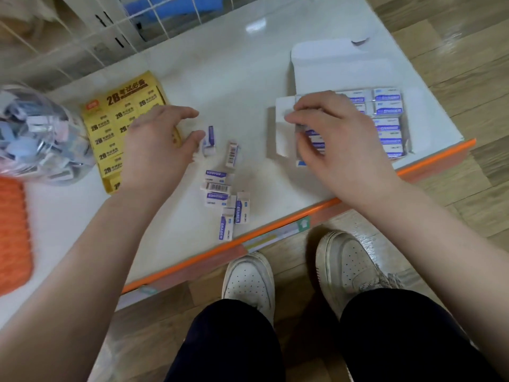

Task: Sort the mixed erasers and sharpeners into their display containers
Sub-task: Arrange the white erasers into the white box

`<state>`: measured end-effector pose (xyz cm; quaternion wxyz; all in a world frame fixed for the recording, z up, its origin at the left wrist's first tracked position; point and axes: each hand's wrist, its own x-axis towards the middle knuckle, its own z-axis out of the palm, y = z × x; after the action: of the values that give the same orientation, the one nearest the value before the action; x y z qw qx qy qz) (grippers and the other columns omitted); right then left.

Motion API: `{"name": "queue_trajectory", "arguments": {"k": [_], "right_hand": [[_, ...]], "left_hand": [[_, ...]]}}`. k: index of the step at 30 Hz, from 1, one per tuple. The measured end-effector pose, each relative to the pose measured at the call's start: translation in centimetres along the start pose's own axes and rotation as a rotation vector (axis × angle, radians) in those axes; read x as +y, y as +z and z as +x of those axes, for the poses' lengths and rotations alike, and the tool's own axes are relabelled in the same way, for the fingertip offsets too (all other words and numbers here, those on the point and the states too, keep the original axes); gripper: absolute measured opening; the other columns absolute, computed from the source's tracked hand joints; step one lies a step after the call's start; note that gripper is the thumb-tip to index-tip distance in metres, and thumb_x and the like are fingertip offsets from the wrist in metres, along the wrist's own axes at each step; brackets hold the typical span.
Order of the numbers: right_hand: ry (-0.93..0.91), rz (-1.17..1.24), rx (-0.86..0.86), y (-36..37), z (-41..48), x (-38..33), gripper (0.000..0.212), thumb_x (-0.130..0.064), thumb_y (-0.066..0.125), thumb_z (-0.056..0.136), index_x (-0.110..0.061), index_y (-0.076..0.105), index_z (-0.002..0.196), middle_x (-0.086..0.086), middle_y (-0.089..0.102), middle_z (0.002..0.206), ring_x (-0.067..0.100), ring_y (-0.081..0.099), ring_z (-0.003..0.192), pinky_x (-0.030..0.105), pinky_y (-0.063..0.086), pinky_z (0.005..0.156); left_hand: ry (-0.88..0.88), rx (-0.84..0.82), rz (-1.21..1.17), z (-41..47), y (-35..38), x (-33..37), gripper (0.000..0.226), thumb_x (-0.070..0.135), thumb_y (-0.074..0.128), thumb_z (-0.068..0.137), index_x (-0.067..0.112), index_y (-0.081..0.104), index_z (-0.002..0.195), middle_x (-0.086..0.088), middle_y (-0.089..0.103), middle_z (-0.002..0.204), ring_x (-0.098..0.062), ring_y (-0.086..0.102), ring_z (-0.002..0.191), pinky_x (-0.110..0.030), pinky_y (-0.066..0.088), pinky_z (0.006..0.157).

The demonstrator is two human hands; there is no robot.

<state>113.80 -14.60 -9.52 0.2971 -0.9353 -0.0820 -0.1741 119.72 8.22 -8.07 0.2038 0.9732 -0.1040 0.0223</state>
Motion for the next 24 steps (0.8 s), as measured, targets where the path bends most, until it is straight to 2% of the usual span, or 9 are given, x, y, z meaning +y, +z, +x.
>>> {"name": "queue_trajectory", "arguments": {"k": [3,6,8,10,13,16,20,22,24], "right_hand": [[-0.067,0.03,-0.061,1.1,0.6,-1.2,0.026,-0.006,0.054,0.08,-0.004,0.069,0.101,0.012,0.065,0.106,0.033,0.062,0.096,0.029,0.043,0.081],[-0.161,-0.023,-0.18,2.7,1.6,-2.8,0.033,-0.006,0.049,0.078,-0.005,0.067,0.106,0.012,0.065,0.107,0.036,0.061,0.092,0.039,0.052,0.075],[-0.13,-0.108,-0.259,3.7,2.1,-3.9,0.034,-0.016,0.054,0.081,-0.007,0.063,0.113,0.012,0.062,0.111,0.037,0.057,0.095,0.044,0.052,0.075],[-0.046,-0.227,-0.377,4.8,2.4,-4.4,0.044,-0.033,0.06,0.085,-0.01,0.057,0.122,0.011,0.056,0.118,0.035,0.051,0.105,0.043,0.046,0.082],[0.0,-0.31,-0.439,5.3,2.3,-4.8,0.049,-0.044,0.055,0.087,-0.013,0.054,0.125,0.009,0.051,0.121,0.031,0.047,0.11,0.04,0.039,0.087],[0.009,-0.203,-0.401,5.2,1.9,-4.8,0.041,-0.028,0.056,0.088,-0.01,0.055,0.125,0.011,0.05,0.122,0.03,0.049,0.109,0.04,0.043,0.087],[0.025,-0.063,-0.412,5.0,1.2,-4.7,0.052,0.001,0.053,0.079,-0.006,0.049,0.131,0.014,0.05,0.125,0.032,0.051,0.109,0.04,0.047,0.085],[-0.008,-0.076,-0.391,5.2,0.8,-4.3,0.051,0.007,0.055,0.074,-0.001,0.054,0.125,0.018,0.054,0.117,0.036,0.054,0.103,0.044,0.05,0.081],[-0.027,-0.086,-0.346,5.4,0.4,-3.9,0.041,0.006,0.059,0.073,0.003,0.059,0.114,0.022,0.057,0.106,0.04,0.056,0.092,0.043,0.052,0.075]], "left_hand": [[0.009,-0.026,0.059,-0.4,-0.6,-0.8,0.032,0.024,0.062,0.089,0.016,0.063,0.12,-0.003,0.061,0.123,-0.024,0.052,0.116,-0.035,0.034,0.103],[0.086,-0.088,0.154,-0.3,-0.4,-0.8,0.034,0.026,0.059,0.089,0.019,0.061,0.122,-0.001,0.061,0.124,-0.021,0.046,0.123,-0.04,0.018,0.114],[0.107,-0.132,0.193,-0.1,-0.2,-0.8,0.039,0.029,0.058,0.088,0.021,0.059,0.126,0.002,0.058,0.128,-0.019,0.043,0.128,-0.042,0.008,0.116],[0.123,-0.166,0.219,0.1,-0.2,-0.7,0.047,0.032,0.058,0.085,0.021,0.055,0.13,0.003,0.055,0.132,-0.018,0.038,0.131,-0.042,0.004,0.117],[0.147,-0.204,0.27,-0.1,-0.3,-1.0,0.057,0.037,0.058,0.083,0.021,0.047,0.137,0.003,0.051,0.137,-0.018,0.032,0.136,-0.041,0.0,0.116],[0.176,-0.189,0.297,-0.3,-0.2,-1.5,0.055,0.036,0.058,0.085,0.021,0.048,0.137,0.001,0.053,0.134,-0.019,0.033,0.135,-0.041,0.001,0.116],[0.18,-0.169,0.259,-0.5,-0.3,-1.3,0.048,0.043,0.064,0.081,0.025,0.057,0.124,0.005,0.059,0.121,-0.02,0.038,0.127,-0.04,0.006,0.116],[0.172,-0.165,0.248,-0.6,-0.2,-0.7,0.047,0.052,0.067,0.076,0.026,0.058,0.114,0.007,0.059,0.115,-0.02,0.038,0.124,-0.041,0.012,0.116],[0.158,-0.181,0.271,-0.5,0.0,-0.2,0.056,0.063,0.063,0.07,0.026,0.057,0.112,0.006,0.056,0.118,-0.021,0.037,0.125,-0.038,0.012,0.114]]}}
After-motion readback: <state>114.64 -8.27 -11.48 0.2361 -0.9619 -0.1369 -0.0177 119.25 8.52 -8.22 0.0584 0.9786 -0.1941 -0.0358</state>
